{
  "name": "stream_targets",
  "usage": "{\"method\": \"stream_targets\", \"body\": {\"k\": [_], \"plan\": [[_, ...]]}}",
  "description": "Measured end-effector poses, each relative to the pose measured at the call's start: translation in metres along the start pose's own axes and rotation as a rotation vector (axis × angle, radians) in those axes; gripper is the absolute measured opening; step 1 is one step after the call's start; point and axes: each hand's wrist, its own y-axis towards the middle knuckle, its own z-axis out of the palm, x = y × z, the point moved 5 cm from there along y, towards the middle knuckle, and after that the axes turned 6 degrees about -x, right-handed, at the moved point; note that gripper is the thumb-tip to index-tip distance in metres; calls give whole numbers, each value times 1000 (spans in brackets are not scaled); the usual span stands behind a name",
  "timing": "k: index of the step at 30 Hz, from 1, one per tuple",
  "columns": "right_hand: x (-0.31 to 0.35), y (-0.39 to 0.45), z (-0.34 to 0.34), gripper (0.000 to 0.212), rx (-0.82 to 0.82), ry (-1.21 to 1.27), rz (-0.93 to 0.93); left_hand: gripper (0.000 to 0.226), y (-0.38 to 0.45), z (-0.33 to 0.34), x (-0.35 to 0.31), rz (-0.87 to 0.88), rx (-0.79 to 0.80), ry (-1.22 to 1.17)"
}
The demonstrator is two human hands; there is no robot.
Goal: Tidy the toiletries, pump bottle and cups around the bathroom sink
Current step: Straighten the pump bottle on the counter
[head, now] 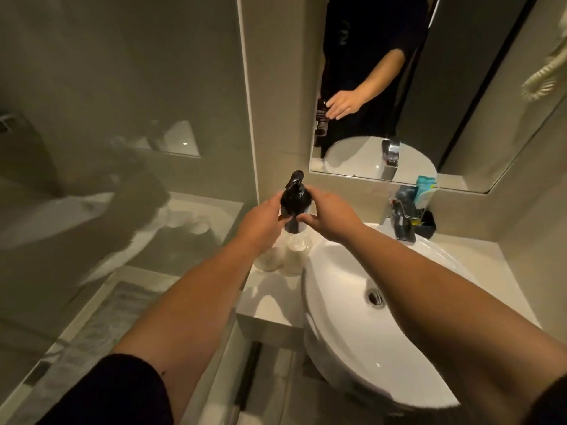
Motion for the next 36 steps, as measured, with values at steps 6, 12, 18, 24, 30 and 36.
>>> {"method": "stream_targets", "body": {"k": [6, 12, 18, 24, 30, 36], "plan": [[-56, 47, -8, 58, -43, 44, 47, 48, 67, 37, -18, 29, -8, -11], [-112, 91, 19, 59, 10, 87, 115, 45, 120, 84, -11, -16, 60, -76], [-159, 116, 63, 54, 69, 123, 241, 46, 158, 142, 18, -32, 160, -57], [-200, 126, 111, 60, 81, 165, 415, 45, 183, 199, 51, -37, 262, -55], [-223, 127, 137, 63, 110, 175, 516, 47, 189, 225, 67, -30, 305, -35], [-229, 126, 142, 63, 88, 184, 535, 47, 195, 232, 71, -22, 321, -44]]}}
